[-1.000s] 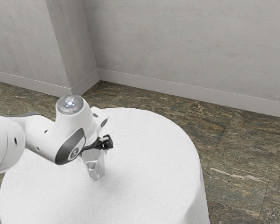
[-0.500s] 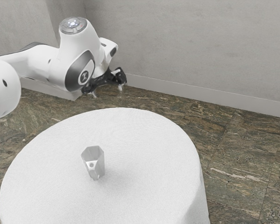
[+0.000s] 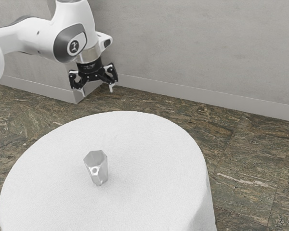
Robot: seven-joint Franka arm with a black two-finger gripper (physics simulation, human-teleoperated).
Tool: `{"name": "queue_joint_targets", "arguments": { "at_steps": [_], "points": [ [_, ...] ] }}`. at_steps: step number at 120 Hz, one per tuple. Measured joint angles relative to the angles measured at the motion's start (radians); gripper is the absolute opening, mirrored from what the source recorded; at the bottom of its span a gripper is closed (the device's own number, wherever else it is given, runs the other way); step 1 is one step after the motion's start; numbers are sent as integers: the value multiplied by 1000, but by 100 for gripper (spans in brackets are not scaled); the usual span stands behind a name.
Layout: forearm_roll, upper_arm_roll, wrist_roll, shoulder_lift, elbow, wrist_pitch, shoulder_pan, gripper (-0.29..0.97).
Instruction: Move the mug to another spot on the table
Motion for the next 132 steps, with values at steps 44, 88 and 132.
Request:
{"name": "queue_joint_targets", "arguments": {
  "at_steps": [44,88,132],
  "points": [
    [59,9,2,8,165,-49,22,68],
    [96,11,0,11,181,-75,49,68],
    [98,11,-1,11,181,-79,49,68]
  ]
}}
